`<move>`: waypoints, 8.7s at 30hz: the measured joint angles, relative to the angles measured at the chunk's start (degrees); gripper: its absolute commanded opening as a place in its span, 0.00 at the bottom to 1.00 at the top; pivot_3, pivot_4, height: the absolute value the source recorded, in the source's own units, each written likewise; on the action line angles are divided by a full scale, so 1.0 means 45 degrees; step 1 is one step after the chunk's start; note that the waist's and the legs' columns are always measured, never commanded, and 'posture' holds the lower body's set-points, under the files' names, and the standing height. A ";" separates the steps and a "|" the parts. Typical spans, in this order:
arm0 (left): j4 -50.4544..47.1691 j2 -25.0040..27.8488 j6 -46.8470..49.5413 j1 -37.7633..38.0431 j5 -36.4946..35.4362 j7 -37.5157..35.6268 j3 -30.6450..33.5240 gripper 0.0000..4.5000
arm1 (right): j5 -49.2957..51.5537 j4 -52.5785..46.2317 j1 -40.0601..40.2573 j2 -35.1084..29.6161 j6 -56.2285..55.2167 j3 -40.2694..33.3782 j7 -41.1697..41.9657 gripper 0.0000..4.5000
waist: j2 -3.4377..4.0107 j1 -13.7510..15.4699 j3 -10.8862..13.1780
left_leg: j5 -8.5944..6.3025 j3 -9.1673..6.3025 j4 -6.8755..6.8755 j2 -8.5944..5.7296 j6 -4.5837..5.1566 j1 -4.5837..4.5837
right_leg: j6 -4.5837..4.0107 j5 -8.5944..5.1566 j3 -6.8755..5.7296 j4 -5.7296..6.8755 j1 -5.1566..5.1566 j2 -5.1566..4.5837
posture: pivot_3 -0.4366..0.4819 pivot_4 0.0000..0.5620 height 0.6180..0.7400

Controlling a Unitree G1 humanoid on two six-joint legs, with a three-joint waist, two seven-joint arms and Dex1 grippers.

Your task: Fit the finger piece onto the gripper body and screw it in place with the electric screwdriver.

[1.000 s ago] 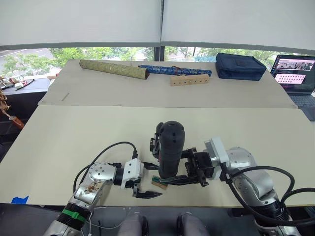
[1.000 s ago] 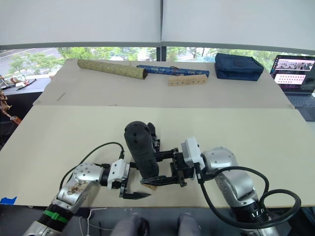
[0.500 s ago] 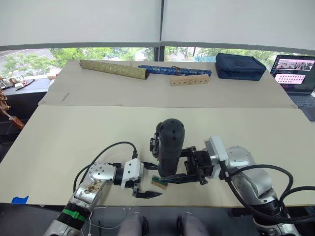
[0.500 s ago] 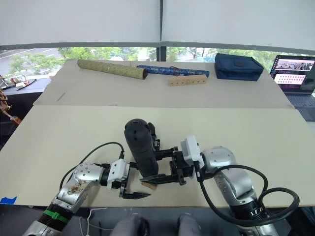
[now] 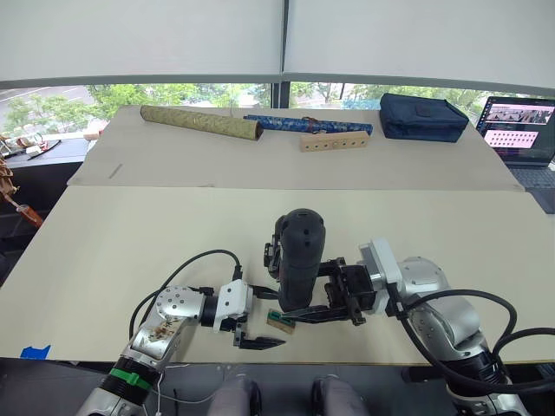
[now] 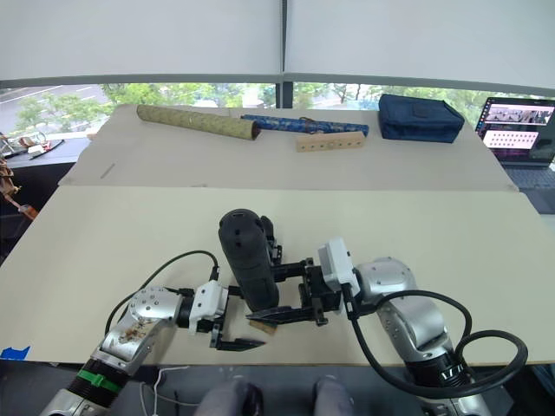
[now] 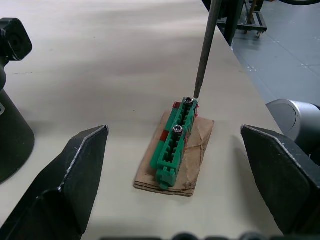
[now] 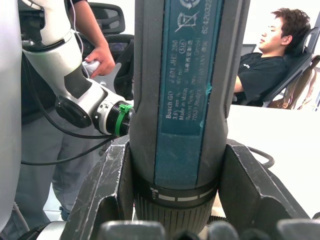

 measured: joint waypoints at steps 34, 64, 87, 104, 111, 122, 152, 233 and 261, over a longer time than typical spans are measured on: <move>-0.0061 0.0023 0.0014 0.0020 0.0000 0.0001 -0.0007 1.00 | -0.0242 0.0301 0.0014 -0.0048 -0.0002 0.0042 -0.0066 0.43 | 0.0002 -0.0005 -0.0001 | -0.0006 0.0000 -0.0001 0.0002 0.0011 0.0000 | 0.0000 0.0000 0.0000 -0.0001 -0.0001 0.0000 | 0.48 0.27 1.00; -0.0028 0.0024 0.0011 0.0055 -0.0061 0.0071 0.0018 1.00 | -0.0397 0.0557 0.0051 0.0154 -0.0475 0.0113 0.0038 0.43 | 0.0003 -0.0014 -0.0002 | -0.0010 0.0000 -0.0002 0.0003 0.0016 0.0004 | 0.0000 0.0000 0.0000 -0.0001 0.0000 0.0001 | 0.48 0.27 1.00; 0.0048 -0.0001 -0.0066 0.0338 -0.0922 -0.0081 0.0454 1.00 | 0.0171 0.0180 -0.0416 0.0150 -0.0134 0.0036 -0.0346 0.43 | 0.0011 -0.0055 -0.0006 | -0.0002 0.0006 -0.0008 0.0012 0.0003 -0.0004 | -0.0003 0.0000 -0.0001 -0.0008 -0.0015 0.0004 | 0.48 0.27 1.00; -0.2163 0.1207 0.0926 0.1482 -0.2944 -0.0324 0.2069 1.00 | 0.2018 -0.1172 -0.1499 -0.0462 0.1420 -0.0919 -0.1376 0.43 | 0.0003 -0.0061 0.0004 | -0.0001 0.0001 -0.0012 0.0018 -0.0001 -0.0027 | -0.0005 0.0000 -0.0007 -0.0012 -0.0037 -0.0002 | 0.48 0.27 1.00; -0.3419 0.2072 0.2079 0.1830 -0.4165 -0.0308 0.3064 1.00 | 0.3014 -0.1297 -0.2101 -0.0879 0.2217 -0.1641 -0.1942 0.43 | 0.0004 -0.0075 0.0010 | 0.0004 0.0002 -0.0014 0.0019 -0.0009 -0.0028 | -0.0005 -0.0001 -0.0007 -0.0011 -0.0039 -0.0001 | 0.48 0.27 1.00; -0.4005 0.2155 0.3525 0.1214 -0.5459 0.0684 0.4524 1.00 | 0.4074 -0.0068 -0.3624 -0.1651 0.3115 -0.2854 -0.2079 0.43 | -0.0001 -0.0068 0.0015 | 0.0008 0.0009 -0.0014 0.0013 -0.0015 -0.0030 | -0.0004 0.0000 -0.0005 -0.0017 -0.0035 0.0003 | 0.48 0.27 1.00; -0.0689 0.1347 0.2940 -0.0785 -0.3360 0.0787 0.3713 1.00 | 0.2002 0.3524 -0.6513 0.0771 0.3655 -0.1770 -0.2581 0.43 | 0.0004 -0.0124 0.0021 | 0.0027 0.0021 -0.0024 0.0014 -0.0047 -0.0074 | 0.0000 0.0002 -0.0023 -0.0001 -0.0058 0.0026 | 0.48 0.27 1.00; 0.2253 -0.0308 0.1069 -0.1690 -0.1757 0.0738 0.2717 1.00 | 0.0126 0.4382 -0.6104 0.1726 0.3541 -0.0828 -0.1938 0.43 | 0.0004 -0.0250 0.0021 | 0.0031 0.0011 -0.0019 0.0014 -0.0052 -0.0094 | 0.0011 0.0008 -0.0033 0.0003 -0.0063 0.0033 | 0.48 0.27 1.00; 0.4558 -0.1540 0.0004 -0.3443 -0.0226 0.0943 0.1732 1.00 | -0.0005 0.4204 -0.6055 0.1784 0.3531 -0.0800 -0.1973 0.43 | 0.0004 -0.0258 0.0021 | 0.0032 0.0013 -0.0015 0.0009 -0.0053 -0.0094 | 0.0012 0.0008 -0.0035 0.0004 -0.0061 0.0036 | 0.48 0.27 1.00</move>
